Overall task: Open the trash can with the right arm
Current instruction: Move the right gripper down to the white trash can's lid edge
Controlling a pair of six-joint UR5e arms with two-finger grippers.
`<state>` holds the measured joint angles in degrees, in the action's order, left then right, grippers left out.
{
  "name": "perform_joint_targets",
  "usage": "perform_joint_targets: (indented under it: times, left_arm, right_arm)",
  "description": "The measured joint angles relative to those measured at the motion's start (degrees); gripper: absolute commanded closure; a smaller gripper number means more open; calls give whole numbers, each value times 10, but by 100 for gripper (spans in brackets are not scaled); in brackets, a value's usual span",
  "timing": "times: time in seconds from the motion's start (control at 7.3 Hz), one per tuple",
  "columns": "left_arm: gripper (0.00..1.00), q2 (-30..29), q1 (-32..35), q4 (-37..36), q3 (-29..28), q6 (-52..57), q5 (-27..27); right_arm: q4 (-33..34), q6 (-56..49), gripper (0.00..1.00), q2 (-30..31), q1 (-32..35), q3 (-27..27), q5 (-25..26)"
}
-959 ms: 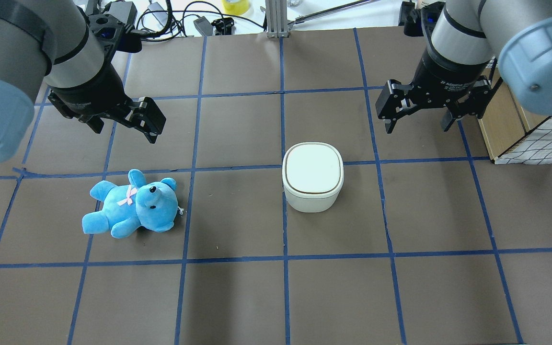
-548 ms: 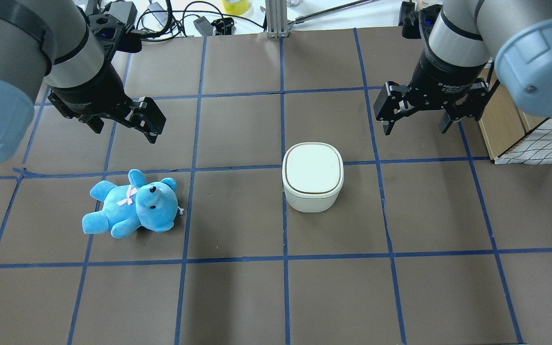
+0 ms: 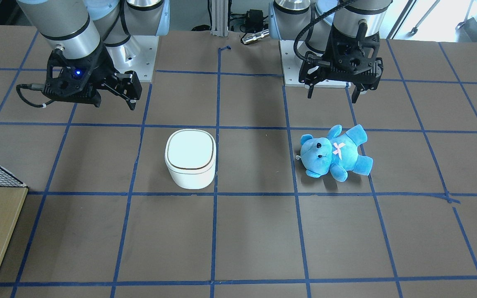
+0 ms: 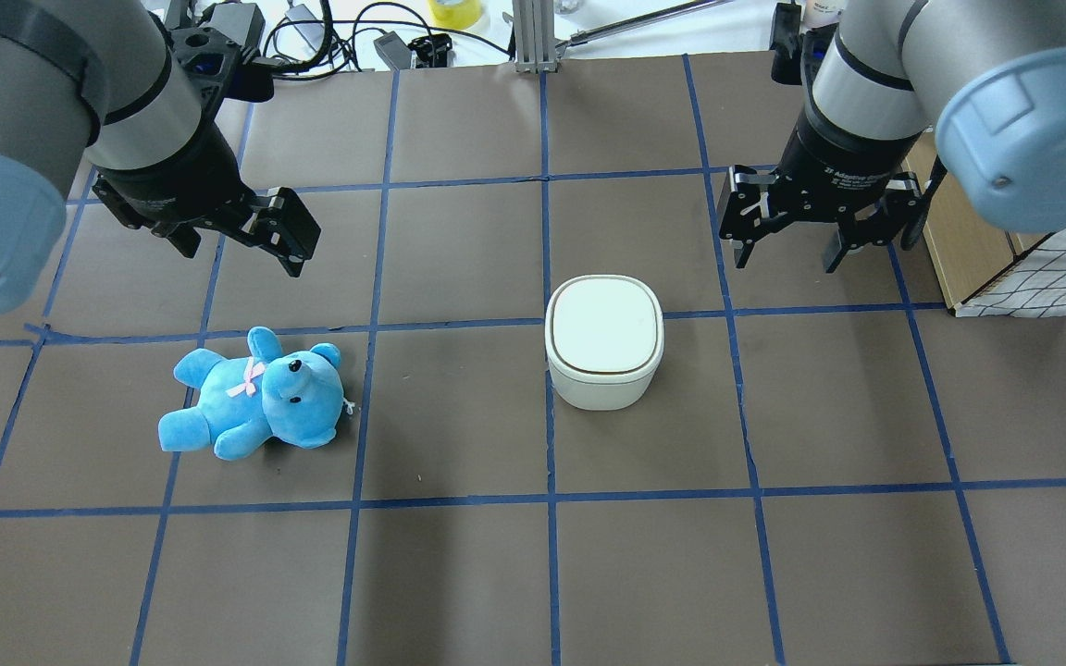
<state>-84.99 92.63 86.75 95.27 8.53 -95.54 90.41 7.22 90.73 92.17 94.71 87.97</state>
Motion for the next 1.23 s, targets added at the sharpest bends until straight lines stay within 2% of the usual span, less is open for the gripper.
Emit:
perform_joint_targets:
  times: [0.27, 0.68, 1.23]
  left_arm:
    - [0, 0, 0, 0, 0, 0, 0]
    - [0, 0, 0, 0, 0, 0, 0]
    - [0, 0, 0, 0, 0, 0, 0]
  right_arm:
    - [19, 3, 98, -10, 16, 1, -1]
    - [54, 6, 100, -26, 34, 21, -29]
    - [169, 27, 100, -71, 67, 75, -39]
